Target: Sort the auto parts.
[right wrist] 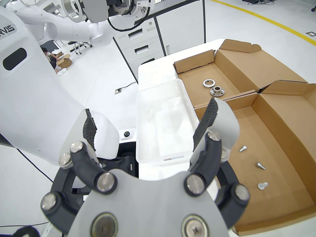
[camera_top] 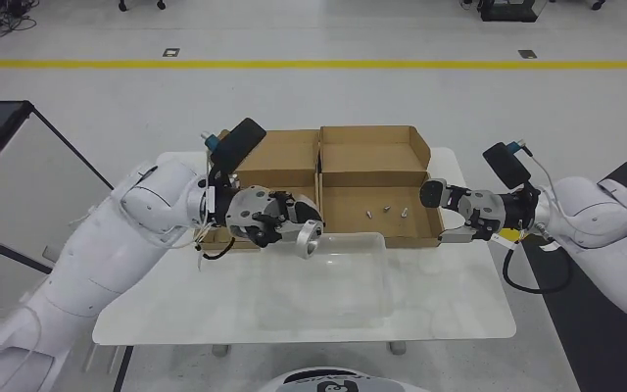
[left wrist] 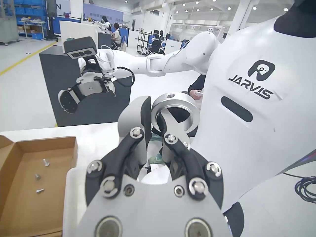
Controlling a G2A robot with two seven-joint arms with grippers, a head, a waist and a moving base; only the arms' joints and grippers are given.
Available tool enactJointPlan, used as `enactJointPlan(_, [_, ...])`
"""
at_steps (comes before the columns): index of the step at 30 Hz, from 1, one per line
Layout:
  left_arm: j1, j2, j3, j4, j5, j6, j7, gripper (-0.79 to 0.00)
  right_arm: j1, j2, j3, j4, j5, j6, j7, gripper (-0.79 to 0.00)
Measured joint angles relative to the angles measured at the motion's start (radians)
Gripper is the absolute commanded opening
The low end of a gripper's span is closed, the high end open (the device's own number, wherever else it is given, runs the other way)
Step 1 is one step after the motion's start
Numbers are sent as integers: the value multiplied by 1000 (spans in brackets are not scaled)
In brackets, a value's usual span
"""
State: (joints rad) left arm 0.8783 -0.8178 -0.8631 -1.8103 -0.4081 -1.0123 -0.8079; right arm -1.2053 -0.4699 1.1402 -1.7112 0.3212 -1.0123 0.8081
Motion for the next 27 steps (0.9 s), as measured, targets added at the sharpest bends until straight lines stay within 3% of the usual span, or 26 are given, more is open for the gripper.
enactJointPlan(6, [15, -6, -8, -33, -24, 1, 51, -785, 0, 0, 0, 0, 0, 0, 0, 0])
enactJointPlan(12, [30, -31, -63, -110, -172, 0, 108, -785, 0, 0, 0, 0, 0, 0, 0, 0])
enactJointPlan(20, [76, -105, -172, -155, -497, 0, -14, -785, 0, 0, 0, 0, 0, 0, 0, 0])
enactJointPlan(27, [122, -176, -230, -184, -642, 0, 0, -785, 0, 0, 0, 0, 0, 0, 0, 0])
